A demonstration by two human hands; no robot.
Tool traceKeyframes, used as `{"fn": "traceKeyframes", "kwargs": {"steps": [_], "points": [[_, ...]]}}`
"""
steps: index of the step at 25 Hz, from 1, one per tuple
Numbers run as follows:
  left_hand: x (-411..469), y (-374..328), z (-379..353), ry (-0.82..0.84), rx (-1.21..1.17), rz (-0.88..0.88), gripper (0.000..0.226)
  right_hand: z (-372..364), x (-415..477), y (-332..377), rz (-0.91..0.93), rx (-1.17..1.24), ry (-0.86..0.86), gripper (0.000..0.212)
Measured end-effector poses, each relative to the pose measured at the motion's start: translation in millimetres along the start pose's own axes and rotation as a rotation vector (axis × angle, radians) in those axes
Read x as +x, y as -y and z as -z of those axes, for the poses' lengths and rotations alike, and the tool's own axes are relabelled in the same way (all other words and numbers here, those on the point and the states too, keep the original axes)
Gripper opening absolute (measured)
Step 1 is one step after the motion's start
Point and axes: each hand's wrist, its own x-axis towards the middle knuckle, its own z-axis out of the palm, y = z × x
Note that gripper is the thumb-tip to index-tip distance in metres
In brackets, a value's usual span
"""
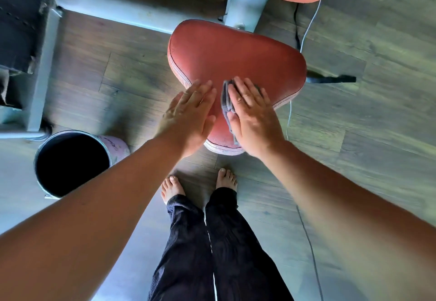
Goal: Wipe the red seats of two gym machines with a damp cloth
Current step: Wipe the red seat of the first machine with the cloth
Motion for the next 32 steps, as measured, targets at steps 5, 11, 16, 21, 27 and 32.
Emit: {"fn": "traceKeyframes", "kwargs": {"steps": [5,11,16,21,27,32], "points": [[18.6,-2.3,0.9,-0.039,0.029,-0.002,0.064,6.9,50.3,-7.3,-0.395,-0.011,-0.024,0.063],[38.1,-10.8,-0.7,-0.054,0.074,-0.05,0.063,-0.6,7.8,-13.8,-0.099,0.048,-0.057,0.06],[45.5,-9.2,-5.2,-0.062,0.1,-0.061,0.065,3.5,43.3,-23.2,-0.386,0.022,-0.091,0.064],[47.3,-10.5,-9.8,-0.059,0.134,-0.078,0.069,-4.0,2.6,-42.5,-0.037,0.05,-0.04,0.059],[48.6,-8.9,-11.0,-0.061,0.123,-0.069,0.071,2.2,67.4,-56.4,-0.363,-0.011,-0.079,0.064],[52.7,-18.8,-11.3,-0.052,0.12,-0.028,0.072,4.9,61.0,-71.4,0.018,-0.019,-0.015,0.061]]}}
